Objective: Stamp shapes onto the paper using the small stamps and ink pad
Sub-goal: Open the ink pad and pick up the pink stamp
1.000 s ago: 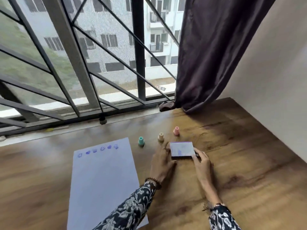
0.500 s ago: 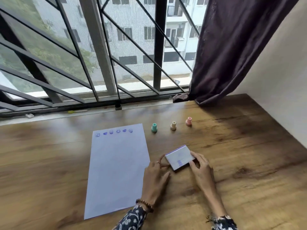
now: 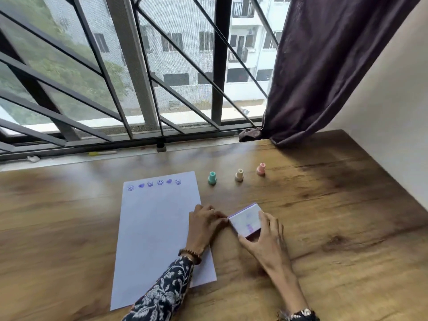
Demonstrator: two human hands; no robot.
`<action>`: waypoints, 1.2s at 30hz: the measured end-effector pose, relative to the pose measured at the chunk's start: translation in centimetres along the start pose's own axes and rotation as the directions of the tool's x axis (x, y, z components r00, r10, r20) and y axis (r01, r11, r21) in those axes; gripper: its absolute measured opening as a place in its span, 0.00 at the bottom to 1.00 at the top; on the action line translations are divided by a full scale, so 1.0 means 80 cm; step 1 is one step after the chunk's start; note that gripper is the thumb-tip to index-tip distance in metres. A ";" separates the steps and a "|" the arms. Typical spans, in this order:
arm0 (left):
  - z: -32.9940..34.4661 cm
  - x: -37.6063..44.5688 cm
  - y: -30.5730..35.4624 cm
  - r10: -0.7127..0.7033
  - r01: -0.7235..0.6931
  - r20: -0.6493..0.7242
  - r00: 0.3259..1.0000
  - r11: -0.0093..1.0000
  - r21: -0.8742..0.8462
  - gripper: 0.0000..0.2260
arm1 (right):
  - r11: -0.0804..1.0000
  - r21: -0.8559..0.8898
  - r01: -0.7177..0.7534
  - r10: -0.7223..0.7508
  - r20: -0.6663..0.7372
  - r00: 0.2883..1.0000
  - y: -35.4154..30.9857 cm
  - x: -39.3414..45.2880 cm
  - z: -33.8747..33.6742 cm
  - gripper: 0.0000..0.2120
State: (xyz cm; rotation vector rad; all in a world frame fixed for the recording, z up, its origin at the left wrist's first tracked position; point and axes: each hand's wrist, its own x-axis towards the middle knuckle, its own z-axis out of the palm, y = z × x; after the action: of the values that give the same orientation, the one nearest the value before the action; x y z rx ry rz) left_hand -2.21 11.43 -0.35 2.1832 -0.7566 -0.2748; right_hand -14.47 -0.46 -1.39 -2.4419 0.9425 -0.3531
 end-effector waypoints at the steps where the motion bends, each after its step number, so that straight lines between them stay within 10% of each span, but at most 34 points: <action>1: 0.000 0.001 0.000 -0.002 0.002 0.001 1.000 1.000 -0.014 0.04 | 1.000 0.026 0.006 -0.007 0.008 1.000 0.000 0.002 -0.005 0.35; 11: 0.004 0.003 -0.002 -0.025 0.023 -0.024 0.999 0.997 -0.078 0.02 | 0.868 0.482 -0.122 0.105 0.060 0.993 0.038 0.040 -0.062 0.19; 19: 0.001 0.005 0.000 -0.027 0.026 -0.010 1.000 0.997 -0.073 0.01 | 0.854 0.421 -0.305 0.359 -0.052 0.932 0.091 0.082 -0.072 0.11; 26: -0.001 0.019 -0.006 -0.095 0.096 0.021 0.995 0.995 -0.026 0.02 | 0.961 -0.044 -0.274 0.270 -0.077 0.960 0.082 0.104 -0.081 0.05; 32: 0.006 0.054 0.021 -0.202 0.208 0.053 0.978 0.932 -0.298 0.02 | 0.997 0.070 0.013 -0.004 -0.119 0.993 0.019 0.183 -0.065 0.12; 36: 0.015 0.075 0.038 -0.207 0.228 0.094 0.974 0.886 -0.404 0.04 | 0.990 0.123 0.063 -0.075 0.094 0.993 -0.004 0.222 -0.047 0.17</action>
State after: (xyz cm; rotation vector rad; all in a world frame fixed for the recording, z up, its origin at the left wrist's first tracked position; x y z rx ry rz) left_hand 0.77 5.57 1.40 1.8568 -0.4267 -0.5535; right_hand -2.89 -13.77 3.05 -2.3631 0.7738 -0.3018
